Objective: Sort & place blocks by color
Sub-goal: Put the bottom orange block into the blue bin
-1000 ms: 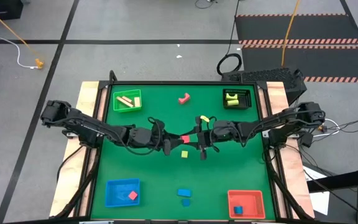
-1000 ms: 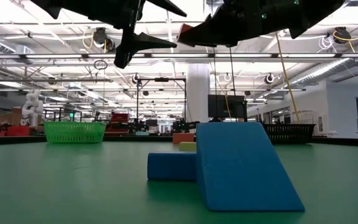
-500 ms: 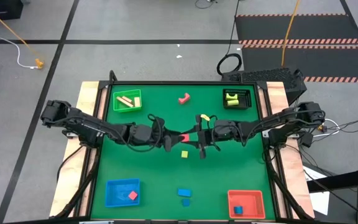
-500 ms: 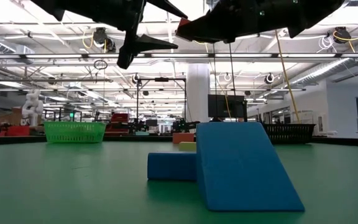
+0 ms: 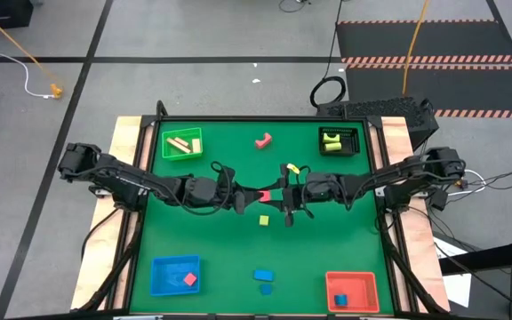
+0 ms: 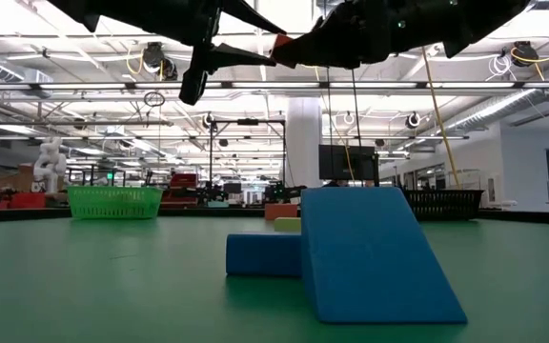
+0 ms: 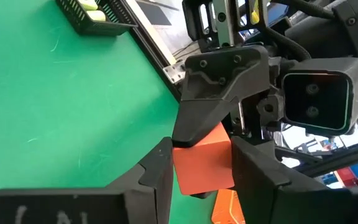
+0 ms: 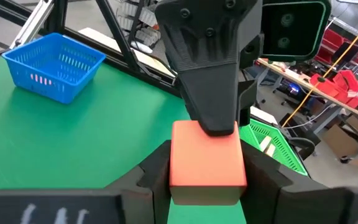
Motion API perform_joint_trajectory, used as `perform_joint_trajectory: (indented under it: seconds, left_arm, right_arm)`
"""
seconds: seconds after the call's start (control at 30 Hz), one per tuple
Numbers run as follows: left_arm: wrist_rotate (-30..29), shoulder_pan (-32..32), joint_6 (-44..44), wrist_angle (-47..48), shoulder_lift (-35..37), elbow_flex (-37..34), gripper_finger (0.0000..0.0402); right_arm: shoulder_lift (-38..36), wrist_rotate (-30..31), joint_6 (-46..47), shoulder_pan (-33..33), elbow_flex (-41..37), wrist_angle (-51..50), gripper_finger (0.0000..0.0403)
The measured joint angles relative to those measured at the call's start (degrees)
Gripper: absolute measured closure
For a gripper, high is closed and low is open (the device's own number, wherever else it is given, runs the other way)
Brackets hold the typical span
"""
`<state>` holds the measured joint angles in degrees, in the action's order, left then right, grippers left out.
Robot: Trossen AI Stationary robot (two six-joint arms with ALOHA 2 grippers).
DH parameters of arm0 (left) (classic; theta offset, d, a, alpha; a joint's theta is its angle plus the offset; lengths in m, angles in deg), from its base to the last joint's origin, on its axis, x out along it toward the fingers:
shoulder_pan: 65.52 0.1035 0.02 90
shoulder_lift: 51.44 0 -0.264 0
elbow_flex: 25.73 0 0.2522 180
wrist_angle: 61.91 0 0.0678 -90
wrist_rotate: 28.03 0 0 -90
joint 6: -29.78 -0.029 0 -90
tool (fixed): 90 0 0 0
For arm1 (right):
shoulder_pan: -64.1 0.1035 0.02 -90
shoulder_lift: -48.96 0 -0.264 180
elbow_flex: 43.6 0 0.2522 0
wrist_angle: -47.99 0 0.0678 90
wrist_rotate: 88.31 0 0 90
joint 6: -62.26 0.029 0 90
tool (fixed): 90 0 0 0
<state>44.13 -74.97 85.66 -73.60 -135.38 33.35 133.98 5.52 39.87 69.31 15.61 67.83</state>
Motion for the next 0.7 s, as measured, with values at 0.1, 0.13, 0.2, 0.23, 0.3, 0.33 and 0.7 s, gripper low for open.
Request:
perform_joint_trajectory:
  seconds: [0.1, 0.13, 0.2, 0.23, 0.3, 0.33, 0.7]
  left_arm:
    - [0.1, 0.0, -0.3, 0.0, 0.0, 0.0, 0.0272]
    - [0.0, -0.1, -0.3, 0.0, 0.0, 0.0, 0.0272]
    - [0.0, -0.2, -0.3, 0.0, 0.0, 0.0, 0.0272]
    - [0.0, -0.2, -0.4, 0.0, 0.0, 0.0, 0.0272]
    - [0.0, -0.2, -0.6, 0.0, 0.0, 0.0, 0.0271]
    - [0.0, -0.2, -0.7, 0.0, 0.0, 0.0, 0.027]
    - [-0.8, -0.1, -1.8, 0.1, -0.1, 0.0, 0.0272]
  right_arm:
    - [0.0, 0.5, 0.0, 0.0, 0.0, 0.0, 0.0275]
    - [0.0, 0.8, 0.0, 0.0, 0.0, 0.0, 0.0275]
    - [0.0, 1.1, 0.0, 0.0, 0.0, -0.1, 0.0275]
    - [0.0, 1.5, 0.0, 0.0, 0.0, -0.2, 0.0275]
    - [0.0, 1.9, 0.1, 0.0, 0.0, -0.2, 0.0275]
    - [0.0, 2.0, 0.1, 0.1, 0.0, -0.2, 0.0275]
    - [0.0, 9.3, 1.4, 0.1, 0.0, -1.6, 0.0201]
